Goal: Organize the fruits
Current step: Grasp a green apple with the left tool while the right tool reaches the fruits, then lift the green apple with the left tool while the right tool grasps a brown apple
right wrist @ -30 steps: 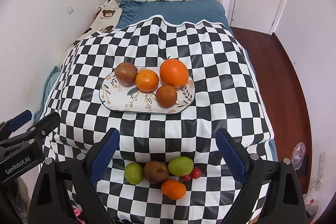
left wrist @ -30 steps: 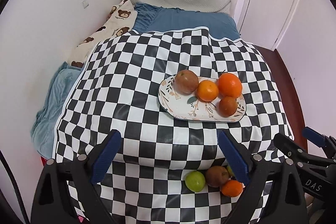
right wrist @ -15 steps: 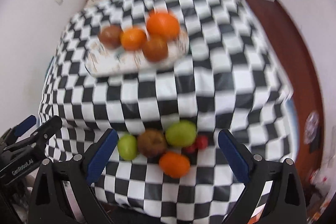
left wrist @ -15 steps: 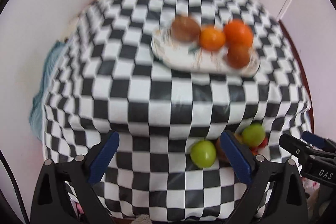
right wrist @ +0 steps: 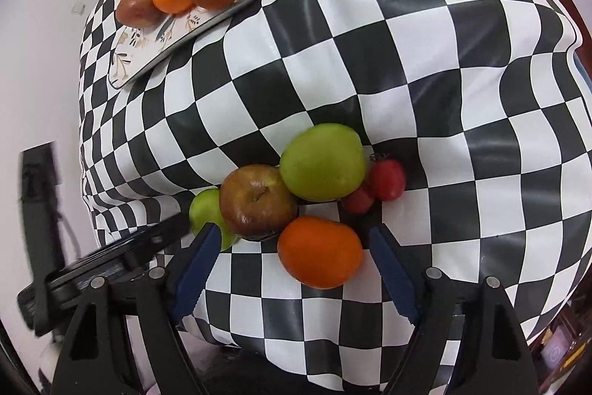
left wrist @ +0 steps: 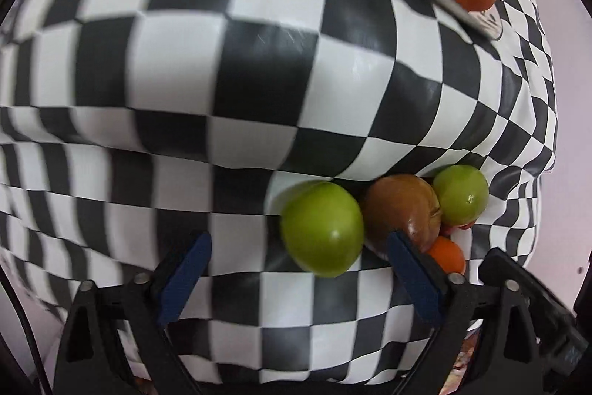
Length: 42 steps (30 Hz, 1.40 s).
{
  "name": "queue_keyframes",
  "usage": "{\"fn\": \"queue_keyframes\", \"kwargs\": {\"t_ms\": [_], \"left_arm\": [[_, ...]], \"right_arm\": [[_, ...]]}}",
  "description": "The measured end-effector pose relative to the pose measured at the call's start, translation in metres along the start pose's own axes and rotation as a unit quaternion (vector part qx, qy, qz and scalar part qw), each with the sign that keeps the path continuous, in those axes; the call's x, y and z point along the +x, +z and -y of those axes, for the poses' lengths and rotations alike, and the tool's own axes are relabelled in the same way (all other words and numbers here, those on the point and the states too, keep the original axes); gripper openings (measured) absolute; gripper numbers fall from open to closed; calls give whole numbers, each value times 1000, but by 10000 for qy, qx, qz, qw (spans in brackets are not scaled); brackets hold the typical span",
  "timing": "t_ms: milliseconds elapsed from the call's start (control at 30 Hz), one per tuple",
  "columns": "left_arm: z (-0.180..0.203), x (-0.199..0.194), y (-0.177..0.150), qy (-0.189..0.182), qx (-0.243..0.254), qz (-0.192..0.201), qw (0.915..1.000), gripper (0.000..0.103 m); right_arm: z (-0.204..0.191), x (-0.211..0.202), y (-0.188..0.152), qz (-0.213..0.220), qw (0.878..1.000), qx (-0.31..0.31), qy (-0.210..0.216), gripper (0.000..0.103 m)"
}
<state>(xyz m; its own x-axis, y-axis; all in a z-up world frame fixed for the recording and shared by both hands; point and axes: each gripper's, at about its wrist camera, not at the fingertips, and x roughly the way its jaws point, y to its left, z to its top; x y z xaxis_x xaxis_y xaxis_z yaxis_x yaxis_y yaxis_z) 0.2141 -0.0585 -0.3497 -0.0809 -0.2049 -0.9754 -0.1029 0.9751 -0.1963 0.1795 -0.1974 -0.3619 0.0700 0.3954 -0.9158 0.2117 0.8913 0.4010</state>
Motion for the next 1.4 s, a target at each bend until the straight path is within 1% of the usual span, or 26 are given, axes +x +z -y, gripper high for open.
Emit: {"fn": "queue_keyframes", "kwargs": {"t_ms": [33, 100, 167, 200, 233, 267, 367, 400, 433, 500, 533, 567, 600, 633, 667, 700, 733, 767, 833, 900, 1000, 1033, 1133, 1200, 1300, 1400], "left_arm": [[0, 4, 0, -47, -22, -23, 10000, 68], [0, 13, 1, -178, -16, -100, 9998, 64], [1, 16, -1, -228, 2, -49, 9997, 63], [1, 16, -1, -262, 11, -17, 9997, 59], [0, 17, -3, -400, 6, -10, 9992, 51], [1, 16, -4, -436, 28, -30, 9990, 51], [4, 6, -5, -309, 150, 60, 9994, 48], [5, 1, -7, -239, 191, 89, 9995, 43], [0, -4, -8, -137, 246, 132, 9995, 40], [-2, -17, -11, 155, 396, 350, 9985, 40], [-4, -19, -10, 200, 436, 394, 9981, 40], [-8, -17, -7, 95, 425, 340, 9985, 43], [-12, -13, -5, -96, 359, 239, 9990, 45], [-16, -6, -1, -315, 258, 74, 9991, 52], [-19, 4, 2, -464, 160, -123, 9987, 56], [-20, 9, 3, -556, 122, -203, 9982, 60], [-22, 18, 5, -733, -8, -288, 9969, 63], [-26, 23, 6, -841, -134, -338, 9958, 65], [-29, 31, 8, -990, -295, -415, 9938, 66], [-27, 31, 8, -974, -273, -360, 9942, 65], [-19, 25, 5, -904, -59, -270, 9955, 51], [-25, 20, 1, -853, -29, -256, 9960, 51], [-24, 13, -4, -739, 23, -173, 9971, 49], [-29, 6, -8, -691, 59, -129, 9975, 46], [-41, -12, -16, -423, 251, 60, 9988, 46], [-55, -18, -12, -519, 161, -39, 9985, 48]], "right_arm": [[-2, 0, 1, -8, 10000, -17, -8, 84], [-2, -1, 3, -3, 10000, -26, -32, 84], [-3, -4, 3, -9, 10000, -53, -36, 85], [-5, -3, 3, -5, 10000, -69, -52, 85], [-7, -3, 5, -10, 9999, -85, -60, 85], [-9, -2, 5, -21, 9999, -98, -65, 85], [-14, 4, 8, -109, 9999, -115, -39, 85], [-17, 8, 9, -173, 9998, -133, -5, 85], [-18, 9, 9, -188, 9997, -134, 21, 85], [-23, 17, 12, -267, 9995, -164, 57, 85], [-25, 22, 14, -320, 9993, -160, 75, 85], [-26, 27, 16, -376, 9992, -141, 73, 85], [-29, 34, 20, -421, 9990, -150, 28, 85], [-30, 39, 22, -458, 9988, -161, 20, 85], [-31, 45, 25, -528, 9985, -127, 17, 86], [-33, 49, 27, -595, 9982, -98, 3, 86], [-36, 52, 28, -662, 9977, -132, -22, 86], [-42, 57, 28, -762, 9968, -217, -46, 85], [-38, 60, 30, -865, 9962, -28, 90, 84], [-30, 61, 31, -930, 9954, 126, 213, 84], [-20, 61, 29, -938, 9950, 217, 251, 84], [-16, 60, 29, -927, 9949, 258, 291, 84], [-8, 57, 31, -948, 9934, 425, 486, 84], [-4, 56, 34, -967, 9925, 494, 555, 84], [-1, 61, 36, -995, 9922, 504, 554, 84], [-6, 70, 39, -1017, 9929, 414, 452, 84]]}}
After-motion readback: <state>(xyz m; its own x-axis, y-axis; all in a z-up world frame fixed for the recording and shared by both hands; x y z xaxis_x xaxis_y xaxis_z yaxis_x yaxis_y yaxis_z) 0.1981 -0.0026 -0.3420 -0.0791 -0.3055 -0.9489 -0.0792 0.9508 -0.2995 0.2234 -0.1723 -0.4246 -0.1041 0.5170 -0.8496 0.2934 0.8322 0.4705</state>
